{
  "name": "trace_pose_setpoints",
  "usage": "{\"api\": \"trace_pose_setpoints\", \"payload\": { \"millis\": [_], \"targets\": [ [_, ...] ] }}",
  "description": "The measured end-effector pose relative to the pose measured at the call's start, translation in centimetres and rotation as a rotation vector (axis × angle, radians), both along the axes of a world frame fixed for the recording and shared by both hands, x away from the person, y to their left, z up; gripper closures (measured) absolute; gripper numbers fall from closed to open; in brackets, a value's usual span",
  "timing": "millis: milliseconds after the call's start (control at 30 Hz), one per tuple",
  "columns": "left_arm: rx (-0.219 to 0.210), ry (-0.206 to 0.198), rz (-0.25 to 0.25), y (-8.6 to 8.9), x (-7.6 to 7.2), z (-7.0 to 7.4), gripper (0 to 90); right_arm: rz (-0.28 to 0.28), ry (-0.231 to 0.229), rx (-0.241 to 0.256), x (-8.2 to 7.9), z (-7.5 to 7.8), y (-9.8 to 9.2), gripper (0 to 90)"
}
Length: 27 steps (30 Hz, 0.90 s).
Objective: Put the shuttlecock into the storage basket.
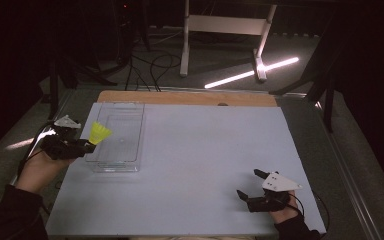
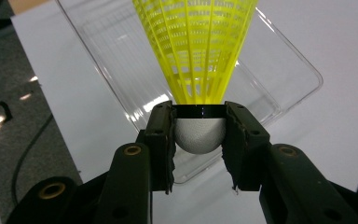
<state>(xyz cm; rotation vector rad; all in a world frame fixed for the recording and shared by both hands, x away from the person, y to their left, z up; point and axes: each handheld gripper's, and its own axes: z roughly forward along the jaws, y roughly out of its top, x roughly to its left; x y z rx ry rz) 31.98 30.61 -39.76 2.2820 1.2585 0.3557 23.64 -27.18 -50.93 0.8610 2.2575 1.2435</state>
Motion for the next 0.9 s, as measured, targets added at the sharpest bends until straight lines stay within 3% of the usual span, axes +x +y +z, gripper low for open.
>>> {"api": "trace_pose_setpoints", "payload": {
  "millis": [533,800,900],
  "targets": [
    [-0.003,0.076,0.006,0.3,0.9,-2.4,65.9,-0.003,0.005,0.001,0.0,-0.1,0.1,7.9],
    [0.024,0.100,0.003,0.1,1.5,-2.8,65.9,0.000,0.005,0.000,0.0,0.0,0.0,7.9],
    [0.052,0.110,0.009,0.0,1.7,-2.9,65.9,0.001,0.006,0.002,0.0,0.0,0.0,8.0]
  ]
}}
